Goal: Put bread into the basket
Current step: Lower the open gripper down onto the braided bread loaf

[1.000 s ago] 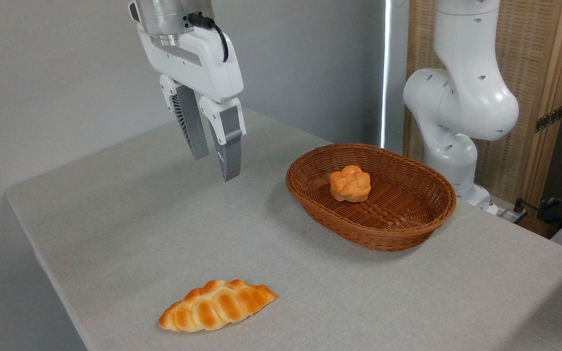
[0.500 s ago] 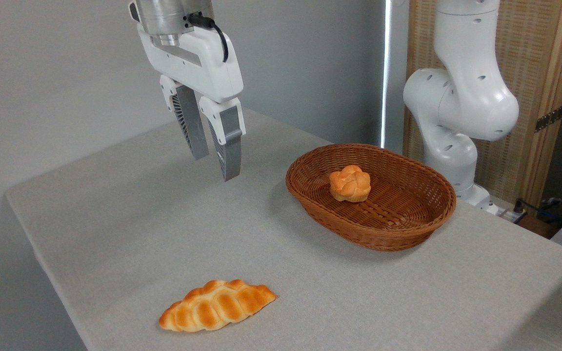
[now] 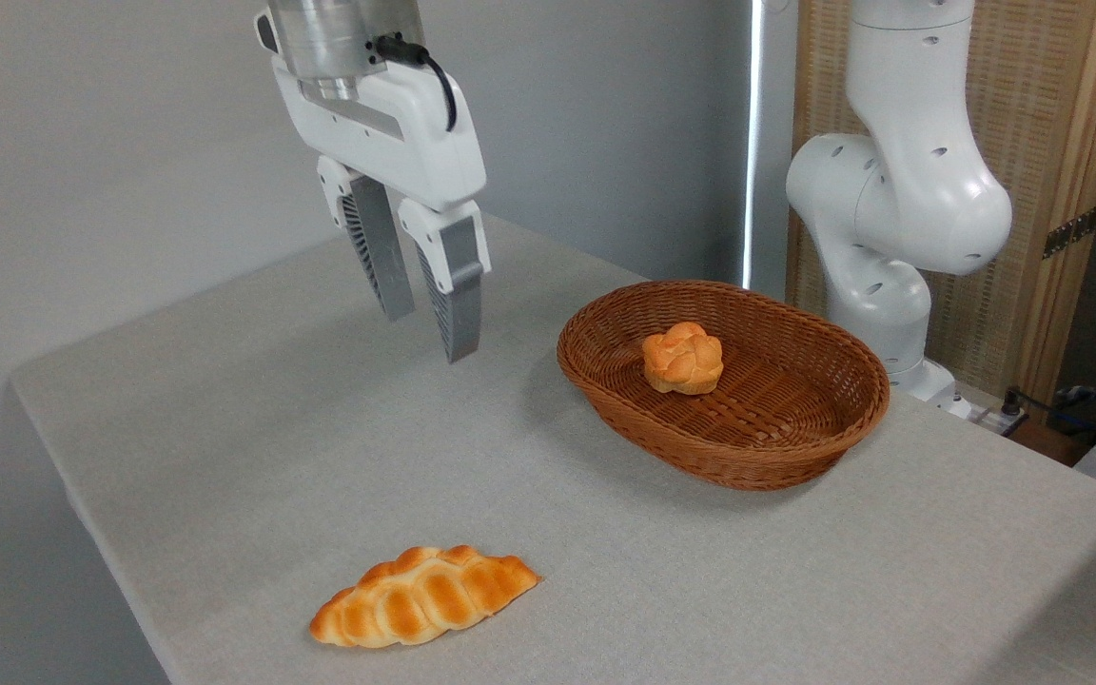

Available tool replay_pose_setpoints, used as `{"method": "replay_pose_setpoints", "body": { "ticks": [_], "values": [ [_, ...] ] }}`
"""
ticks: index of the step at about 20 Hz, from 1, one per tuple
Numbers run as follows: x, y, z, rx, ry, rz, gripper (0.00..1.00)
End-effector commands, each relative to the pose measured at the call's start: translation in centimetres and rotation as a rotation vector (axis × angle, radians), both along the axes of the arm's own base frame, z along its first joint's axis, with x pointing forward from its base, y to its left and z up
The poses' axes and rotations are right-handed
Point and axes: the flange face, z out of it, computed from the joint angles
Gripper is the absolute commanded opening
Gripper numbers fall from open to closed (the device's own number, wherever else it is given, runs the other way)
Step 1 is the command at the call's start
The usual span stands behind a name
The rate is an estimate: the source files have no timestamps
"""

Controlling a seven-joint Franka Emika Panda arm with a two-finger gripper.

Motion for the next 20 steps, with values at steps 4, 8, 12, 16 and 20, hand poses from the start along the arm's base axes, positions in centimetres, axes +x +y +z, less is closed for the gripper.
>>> {"method": "replay_pose_setpoints", "body": {
  "ticks": [4,8,12,16,20],
  "values": [
    [1.4,2.2,-4.5,-0.005,-0.093,0.041,1.00],
    [1.7,2.2,-8.3,0.000,-0.123,0.007,1.00],
    [1.4,3.1,-11.9,0.012,-0.126,-0.226,1.00],
    [1.4,4.6,-14.2,0.019,-0.130,-0.289,1.00],
    [1.3,5.7,-16.7,0.028,-0.140,-0.303,1.00]
  ]
}}
